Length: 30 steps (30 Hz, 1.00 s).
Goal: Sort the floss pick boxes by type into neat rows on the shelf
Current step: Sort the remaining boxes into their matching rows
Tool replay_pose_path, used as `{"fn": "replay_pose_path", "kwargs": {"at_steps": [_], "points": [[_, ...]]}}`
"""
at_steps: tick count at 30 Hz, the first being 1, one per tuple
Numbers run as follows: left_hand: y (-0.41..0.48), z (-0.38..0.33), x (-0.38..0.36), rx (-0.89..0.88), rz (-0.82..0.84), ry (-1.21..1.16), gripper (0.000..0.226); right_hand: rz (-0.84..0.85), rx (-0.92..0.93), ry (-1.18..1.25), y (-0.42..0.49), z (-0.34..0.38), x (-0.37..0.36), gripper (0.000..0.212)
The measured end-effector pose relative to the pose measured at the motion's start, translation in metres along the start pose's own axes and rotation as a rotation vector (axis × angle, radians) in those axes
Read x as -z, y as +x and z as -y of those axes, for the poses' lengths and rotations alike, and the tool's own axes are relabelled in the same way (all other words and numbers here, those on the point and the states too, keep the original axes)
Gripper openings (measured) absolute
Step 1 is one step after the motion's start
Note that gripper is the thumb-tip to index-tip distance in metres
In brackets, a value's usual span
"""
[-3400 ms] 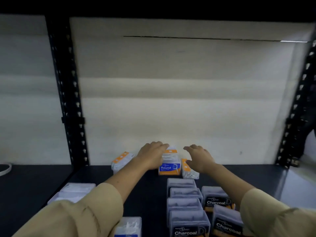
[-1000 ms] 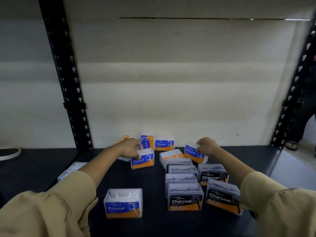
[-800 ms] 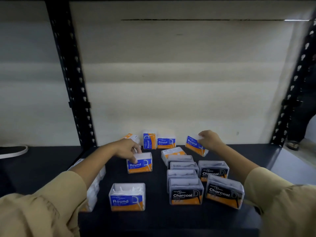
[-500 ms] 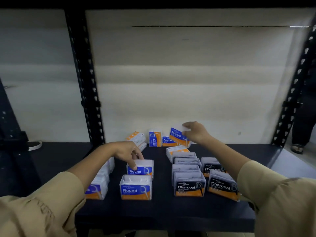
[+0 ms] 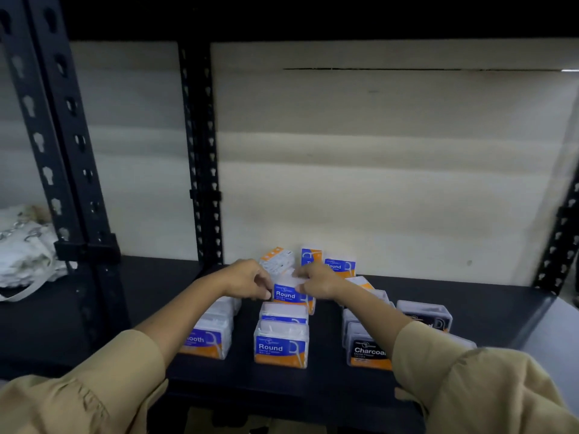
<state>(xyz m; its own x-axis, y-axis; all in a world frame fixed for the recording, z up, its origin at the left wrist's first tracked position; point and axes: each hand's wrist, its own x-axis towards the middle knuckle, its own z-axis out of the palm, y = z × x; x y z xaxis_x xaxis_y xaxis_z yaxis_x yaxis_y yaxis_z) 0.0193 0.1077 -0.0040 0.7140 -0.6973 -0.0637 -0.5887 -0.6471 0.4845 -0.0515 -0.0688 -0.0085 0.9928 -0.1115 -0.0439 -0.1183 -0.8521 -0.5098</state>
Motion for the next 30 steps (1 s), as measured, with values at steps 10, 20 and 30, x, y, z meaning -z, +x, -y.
{"fn": "replay_pose_path", "kwargs": {"at_steps": [10, 20, 30], "points": [[0.009, 0.004, -0.014, 0.023, -0.13, 0.075, 0.035, 0.06, -0.017, 0.16, 0.002, -0.003, -0.014, 0.038], [0.009, -0.007, -0.014, 0.056, -0.097, 0.134, 0.034, 0.066, 0.008, 0.218, -0.003, -0.007, -0.014, 0.032], [0.011, -0.007, -0.016, 0.022, -0.161, 0.174, 0.035, -0.036, 0.053, 0.076, -0.006, -0.008, -0.011, 0.037]]}}
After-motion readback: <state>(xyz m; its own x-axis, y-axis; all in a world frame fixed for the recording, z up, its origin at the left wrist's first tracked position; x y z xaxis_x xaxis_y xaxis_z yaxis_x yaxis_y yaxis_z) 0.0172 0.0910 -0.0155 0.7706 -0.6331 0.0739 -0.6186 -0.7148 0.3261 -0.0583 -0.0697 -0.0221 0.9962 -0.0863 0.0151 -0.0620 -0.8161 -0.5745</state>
